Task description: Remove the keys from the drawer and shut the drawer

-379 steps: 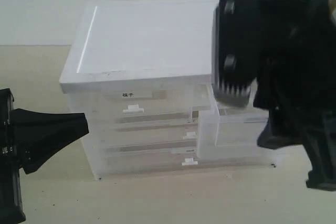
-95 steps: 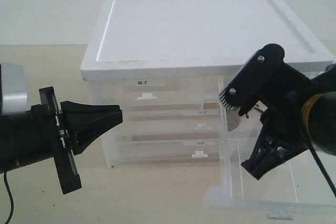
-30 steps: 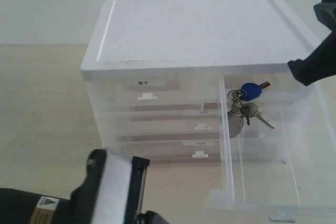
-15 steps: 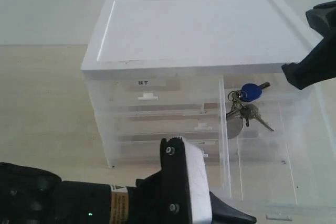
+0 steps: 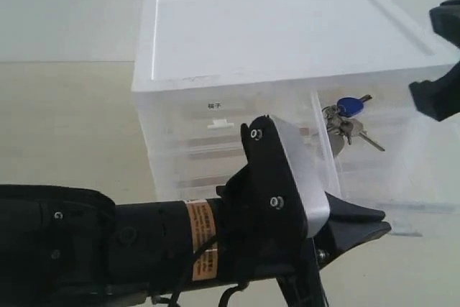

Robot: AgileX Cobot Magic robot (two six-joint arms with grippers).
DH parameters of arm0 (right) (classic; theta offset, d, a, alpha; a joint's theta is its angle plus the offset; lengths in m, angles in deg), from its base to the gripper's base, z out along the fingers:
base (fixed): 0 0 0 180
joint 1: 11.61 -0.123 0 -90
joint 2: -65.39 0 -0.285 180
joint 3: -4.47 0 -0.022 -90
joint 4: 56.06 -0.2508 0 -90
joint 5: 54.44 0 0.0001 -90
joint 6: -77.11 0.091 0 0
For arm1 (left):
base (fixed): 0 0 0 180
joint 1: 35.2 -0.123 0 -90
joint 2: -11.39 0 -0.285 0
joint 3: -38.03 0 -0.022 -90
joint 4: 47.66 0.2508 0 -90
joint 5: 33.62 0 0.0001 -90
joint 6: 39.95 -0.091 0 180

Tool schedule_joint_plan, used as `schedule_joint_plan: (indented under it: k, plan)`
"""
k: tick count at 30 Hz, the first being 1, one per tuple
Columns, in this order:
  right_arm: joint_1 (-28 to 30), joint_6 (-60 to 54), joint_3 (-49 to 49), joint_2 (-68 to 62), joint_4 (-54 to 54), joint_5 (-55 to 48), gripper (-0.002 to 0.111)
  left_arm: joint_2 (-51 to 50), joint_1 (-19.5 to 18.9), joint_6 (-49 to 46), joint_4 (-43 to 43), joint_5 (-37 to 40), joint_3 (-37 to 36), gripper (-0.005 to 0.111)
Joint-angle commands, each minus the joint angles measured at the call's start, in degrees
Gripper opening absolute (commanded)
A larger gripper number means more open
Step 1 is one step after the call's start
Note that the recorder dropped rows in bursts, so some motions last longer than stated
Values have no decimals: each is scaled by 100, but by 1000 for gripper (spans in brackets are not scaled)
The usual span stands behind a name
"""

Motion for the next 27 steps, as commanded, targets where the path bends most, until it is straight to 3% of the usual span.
schedule_joint_plan:
  k: [1,6,12,16,20,23,27]
  plan:
    - [-2,-219,-32,638,-40,-302,0,-46,-10,-162,-398,-143,142,5]
    - [-2,-455,-32,972,-352,-380,0,-46,4,-116,-579,-309,250,5]
    - [-2,-2635,-105,1021,-2451,-274,0,-46,-29,-192,-599,-186,267,5]
    - [-2,-4954,-683,991,-4206,-980,20,-46,-39,-212,-541,-47,256,5]
    - [-2,-5986,-1268,701,-4845,-2433,45,201,-29,-212,-201,-69,104,5]
    - [-2,-6802,-1254,398,-5317,-2958,46,686,-29,-223,-170,-69,-113,5]
    - [-2,-7592,-956,-33,-5477,-2848,46,1392,-44,-346,-170,-69,-499,5]
